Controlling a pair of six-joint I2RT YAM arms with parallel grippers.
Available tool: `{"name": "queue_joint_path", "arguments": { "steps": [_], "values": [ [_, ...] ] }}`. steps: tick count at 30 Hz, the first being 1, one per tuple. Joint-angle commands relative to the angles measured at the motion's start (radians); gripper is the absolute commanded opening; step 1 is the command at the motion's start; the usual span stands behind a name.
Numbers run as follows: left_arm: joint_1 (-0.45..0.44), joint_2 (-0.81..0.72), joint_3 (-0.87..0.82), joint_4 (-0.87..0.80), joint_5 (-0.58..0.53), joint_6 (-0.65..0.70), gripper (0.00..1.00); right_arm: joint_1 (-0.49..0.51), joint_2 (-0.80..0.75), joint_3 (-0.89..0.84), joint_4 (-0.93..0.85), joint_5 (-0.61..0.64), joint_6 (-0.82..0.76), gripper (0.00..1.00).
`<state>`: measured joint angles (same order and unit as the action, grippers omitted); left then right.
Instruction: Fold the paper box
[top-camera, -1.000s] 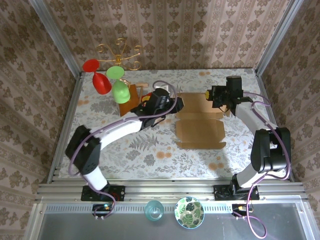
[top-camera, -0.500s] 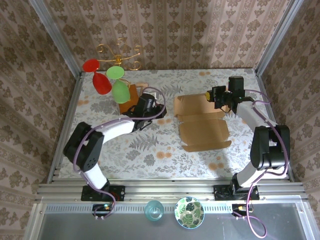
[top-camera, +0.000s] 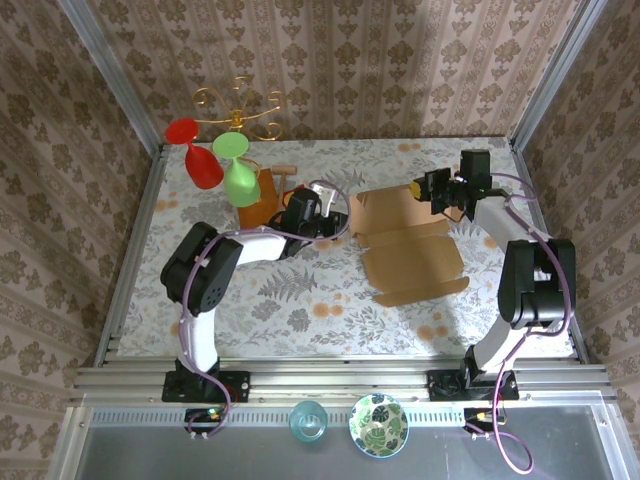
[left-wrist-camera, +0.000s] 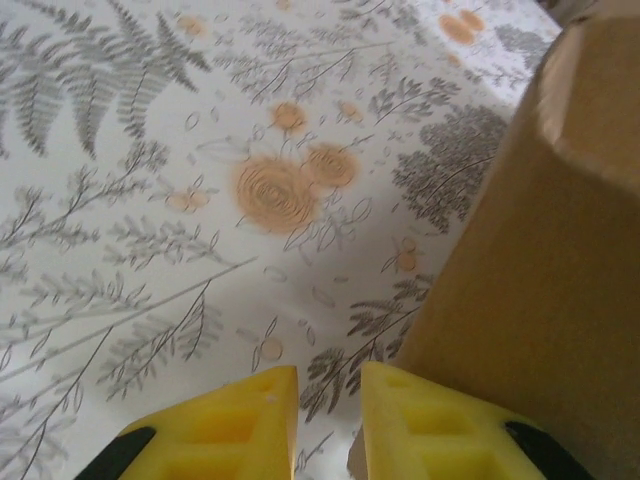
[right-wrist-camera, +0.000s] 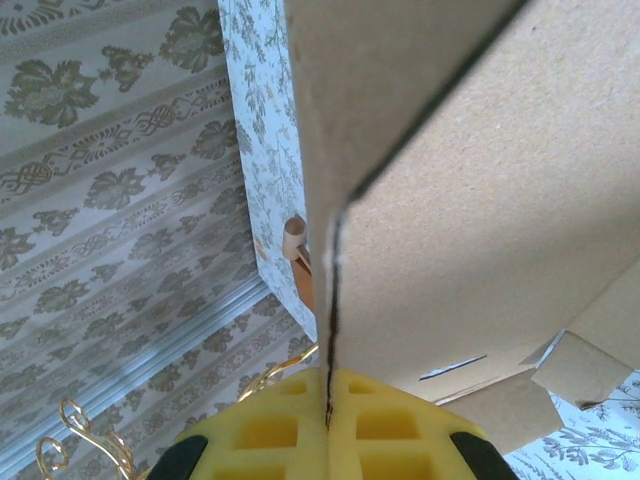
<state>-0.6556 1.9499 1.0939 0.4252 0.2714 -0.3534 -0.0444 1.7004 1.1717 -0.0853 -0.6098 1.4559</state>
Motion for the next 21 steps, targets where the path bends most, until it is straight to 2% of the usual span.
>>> {"name": "queue_joint_path", "arguments": {
  "steps": [1,11,21],
  "values": [
    [0.005,0.024,0.027,0.049,0.065,0.074,0.27,-0.005,0.019,0.043,0.011,-0.058,-0.054,0.00],
    [-0.017,0.061,0.057,0.073,0.146,0.118,0.29,-0.018,0.036,0.030,0.038,-0.090,-0.076,0.00],
    [-0.046,0.052,0.071,0.096,0.157,0.116,0.29,-0.022,0.050,0.001,0.130,-0.102,-0.055,0.00]
  ]
}}
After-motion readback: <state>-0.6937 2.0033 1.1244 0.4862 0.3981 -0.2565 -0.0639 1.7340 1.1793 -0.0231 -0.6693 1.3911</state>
